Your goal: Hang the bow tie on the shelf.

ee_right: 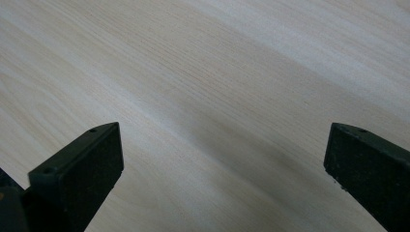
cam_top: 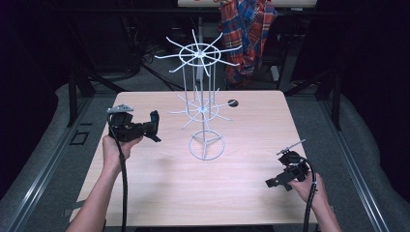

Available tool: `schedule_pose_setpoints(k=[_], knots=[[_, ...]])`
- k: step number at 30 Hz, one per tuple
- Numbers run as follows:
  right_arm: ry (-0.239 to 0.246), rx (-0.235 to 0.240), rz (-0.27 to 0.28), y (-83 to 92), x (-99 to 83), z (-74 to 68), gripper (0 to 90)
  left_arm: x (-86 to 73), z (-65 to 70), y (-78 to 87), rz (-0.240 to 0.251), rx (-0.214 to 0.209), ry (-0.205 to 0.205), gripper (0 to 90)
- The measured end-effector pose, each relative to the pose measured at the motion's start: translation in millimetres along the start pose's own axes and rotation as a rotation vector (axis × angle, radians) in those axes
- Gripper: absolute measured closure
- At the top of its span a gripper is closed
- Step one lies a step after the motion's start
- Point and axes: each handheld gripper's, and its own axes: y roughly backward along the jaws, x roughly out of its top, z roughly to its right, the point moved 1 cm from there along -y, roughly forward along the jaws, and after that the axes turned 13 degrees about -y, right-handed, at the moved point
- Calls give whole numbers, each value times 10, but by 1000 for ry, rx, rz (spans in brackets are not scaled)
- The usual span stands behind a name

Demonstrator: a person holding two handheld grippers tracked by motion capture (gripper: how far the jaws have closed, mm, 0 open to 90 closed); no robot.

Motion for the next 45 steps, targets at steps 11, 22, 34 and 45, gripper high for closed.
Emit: schedule_pose_setpoints(k=[11,22,34,45], knots=[[-1,1,-1,-4,0,0,1,118,32,-31,30,-3,-27,872],[-8,-12,6,-15,-8,4,1,205,116,-12,46,-15,-59,872],[-10,-15,3,-20,-12,6,3,255,194,9,57,-20,-90,872],[6,-19,-20,-3,-6,23,3,298,292,-40,54,-23,-121,872]])
